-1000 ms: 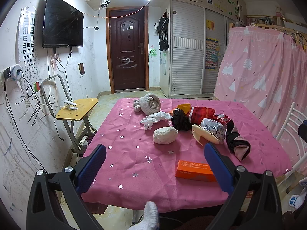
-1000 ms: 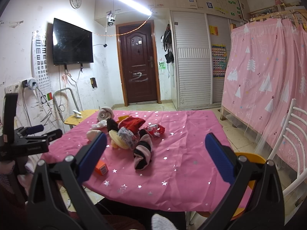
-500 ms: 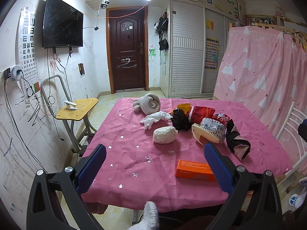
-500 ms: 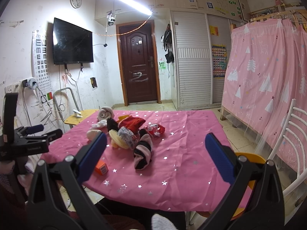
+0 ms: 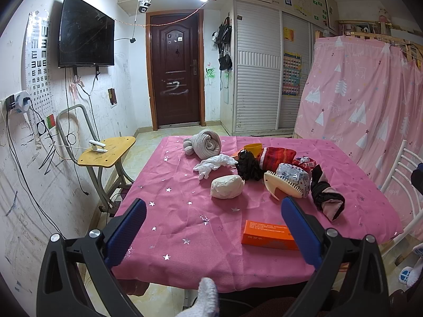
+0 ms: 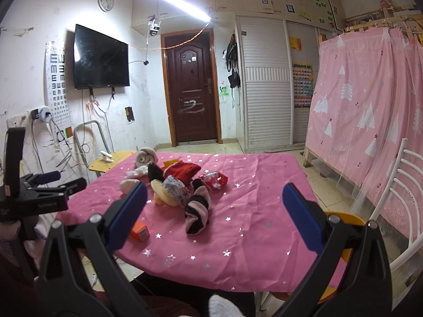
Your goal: Collect trash
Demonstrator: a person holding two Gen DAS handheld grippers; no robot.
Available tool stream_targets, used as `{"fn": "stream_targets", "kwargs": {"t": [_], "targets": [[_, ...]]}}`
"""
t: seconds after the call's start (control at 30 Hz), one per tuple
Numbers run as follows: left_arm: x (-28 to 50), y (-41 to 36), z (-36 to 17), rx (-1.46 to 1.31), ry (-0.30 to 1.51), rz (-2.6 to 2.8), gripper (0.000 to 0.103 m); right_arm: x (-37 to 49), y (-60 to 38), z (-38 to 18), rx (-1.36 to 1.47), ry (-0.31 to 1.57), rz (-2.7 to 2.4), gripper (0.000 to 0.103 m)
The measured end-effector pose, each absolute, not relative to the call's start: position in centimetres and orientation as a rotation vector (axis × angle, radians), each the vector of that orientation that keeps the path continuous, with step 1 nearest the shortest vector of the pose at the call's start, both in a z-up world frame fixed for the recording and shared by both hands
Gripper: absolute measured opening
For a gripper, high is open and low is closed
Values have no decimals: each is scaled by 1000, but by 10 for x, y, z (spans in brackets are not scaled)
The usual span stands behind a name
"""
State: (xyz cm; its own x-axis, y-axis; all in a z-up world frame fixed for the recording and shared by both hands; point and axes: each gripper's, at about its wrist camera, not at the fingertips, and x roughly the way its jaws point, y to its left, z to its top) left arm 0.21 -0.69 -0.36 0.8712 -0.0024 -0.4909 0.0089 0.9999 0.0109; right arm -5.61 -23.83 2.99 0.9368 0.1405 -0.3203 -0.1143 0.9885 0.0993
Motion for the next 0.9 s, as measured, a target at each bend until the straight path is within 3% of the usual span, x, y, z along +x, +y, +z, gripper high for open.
{"fn": "stream_targets", "kwargs": {"t": [0.9], "targets": [[0, -7, -2, 15, 510, -10, 94, -56, -237, 31, 77, 337, 133, 99]]}}
